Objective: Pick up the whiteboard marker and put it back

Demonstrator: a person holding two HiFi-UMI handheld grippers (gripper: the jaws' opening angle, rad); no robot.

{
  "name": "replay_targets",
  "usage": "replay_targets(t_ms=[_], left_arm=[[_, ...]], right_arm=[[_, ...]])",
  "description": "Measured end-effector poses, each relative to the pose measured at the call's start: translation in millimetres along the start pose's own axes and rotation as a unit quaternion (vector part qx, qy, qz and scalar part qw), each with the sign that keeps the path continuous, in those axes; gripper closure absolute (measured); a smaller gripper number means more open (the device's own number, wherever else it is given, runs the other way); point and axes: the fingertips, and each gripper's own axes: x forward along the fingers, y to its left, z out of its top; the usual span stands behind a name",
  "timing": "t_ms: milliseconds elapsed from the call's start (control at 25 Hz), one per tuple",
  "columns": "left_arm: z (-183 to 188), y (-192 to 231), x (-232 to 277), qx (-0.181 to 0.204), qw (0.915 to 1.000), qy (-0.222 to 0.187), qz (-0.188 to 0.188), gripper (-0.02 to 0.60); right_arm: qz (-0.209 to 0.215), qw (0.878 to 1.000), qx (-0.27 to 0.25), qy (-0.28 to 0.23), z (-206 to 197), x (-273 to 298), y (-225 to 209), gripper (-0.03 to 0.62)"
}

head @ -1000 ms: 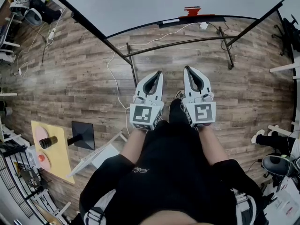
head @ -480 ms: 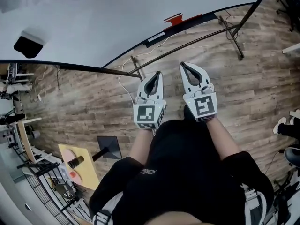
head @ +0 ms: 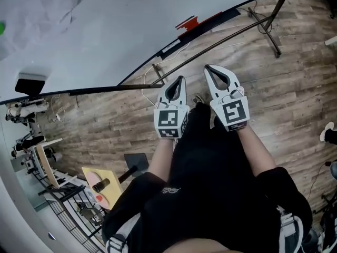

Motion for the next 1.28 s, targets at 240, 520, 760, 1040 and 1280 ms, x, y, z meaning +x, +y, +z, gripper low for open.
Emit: replay_targets(t_ms=[240, 520, 760, 1040, 1280], left_arm=[[-3, 3, 32, 0.007, 0.9993, 0.013, -0.034, 0.574], [3, 27, 69, 0.034, 0.9973, 0.031, -0.057, 0.574], [-15, 70, 102, 0.077, 0.9921, 0.087, -0.046, 0.574], [-50, 106, 139, 0.155, 0.9759, 0.151, -0.030, 0.574], [-86, 128, 164, 0.228, 0.9506, 0.210, -0.019, 0.573]], right_arm=[[-0.019, 0.999, 0.029, 0.031, -19, 13, -13, 0.591], [-0.031, 0.997, 0.036, 0.055, -30, 48, -25, 0.591], [-0.023, 0.996, 0.039, 0.078, -40, 92, -23, 0.591], [-0.023, 0.994, 0.054, 0.096, -55, 121, -23, 0.591], [-0.045, 0.991, 0.070, 0.106, -64, 129, -36, 0.591]])
